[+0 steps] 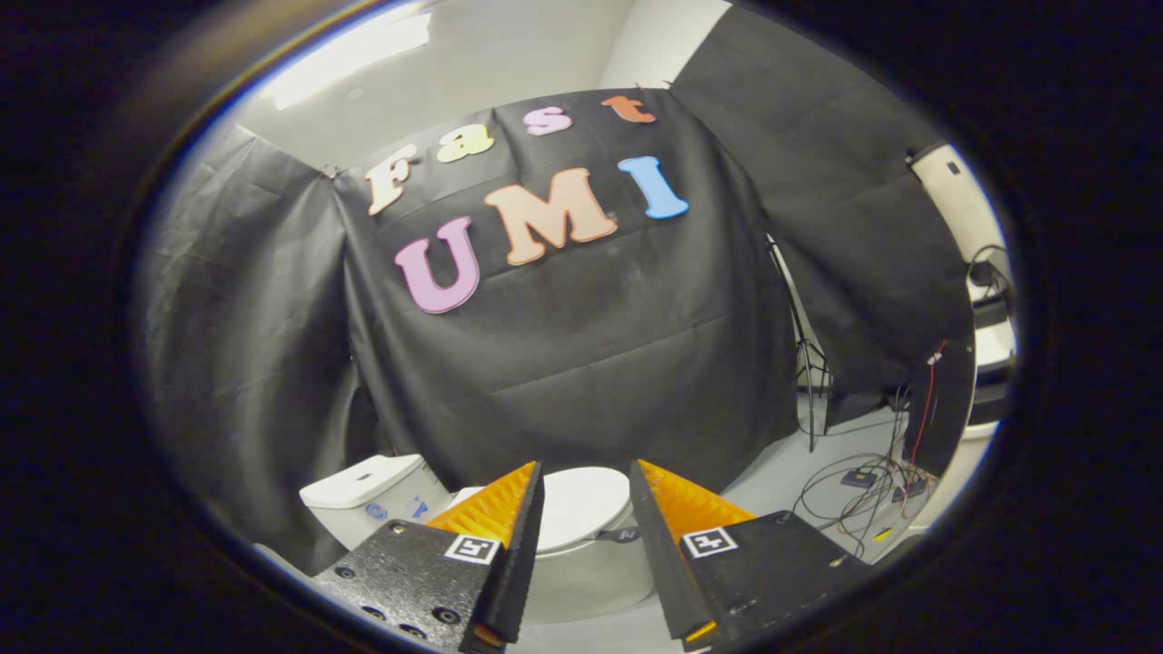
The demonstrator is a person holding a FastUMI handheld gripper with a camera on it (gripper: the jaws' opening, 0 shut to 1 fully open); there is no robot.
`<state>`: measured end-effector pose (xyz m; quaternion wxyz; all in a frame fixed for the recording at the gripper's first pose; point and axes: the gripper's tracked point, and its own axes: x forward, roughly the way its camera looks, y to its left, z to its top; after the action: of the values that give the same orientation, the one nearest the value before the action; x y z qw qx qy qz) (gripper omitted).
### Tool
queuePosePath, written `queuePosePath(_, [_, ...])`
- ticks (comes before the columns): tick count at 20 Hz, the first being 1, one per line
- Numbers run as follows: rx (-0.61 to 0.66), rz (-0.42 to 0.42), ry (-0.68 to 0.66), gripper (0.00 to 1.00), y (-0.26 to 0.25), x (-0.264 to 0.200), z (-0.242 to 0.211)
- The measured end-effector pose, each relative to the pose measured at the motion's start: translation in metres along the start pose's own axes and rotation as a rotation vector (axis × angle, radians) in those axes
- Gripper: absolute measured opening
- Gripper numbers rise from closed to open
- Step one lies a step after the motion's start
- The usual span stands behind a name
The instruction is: Open the toilet lid.
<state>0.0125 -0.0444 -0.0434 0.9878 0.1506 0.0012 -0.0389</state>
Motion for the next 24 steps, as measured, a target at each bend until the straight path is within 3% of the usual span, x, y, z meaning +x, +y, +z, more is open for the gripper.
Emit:
queuePosePath(9, [0.372,-0.018,0.060,0.58,-0.039,0.047,-0.063])
queuePosePath(13, [0.571,-0.064,0.123,0.58,-0.055,0.072,-0.103])
queuePosePath(19, [0.821,-0.174,0.117,0.58,-0.072,0.112,-0.164])
queuePosePath(24, [0.984,-0.190,0.047,0.58,-0.064,0.140,-0.189])
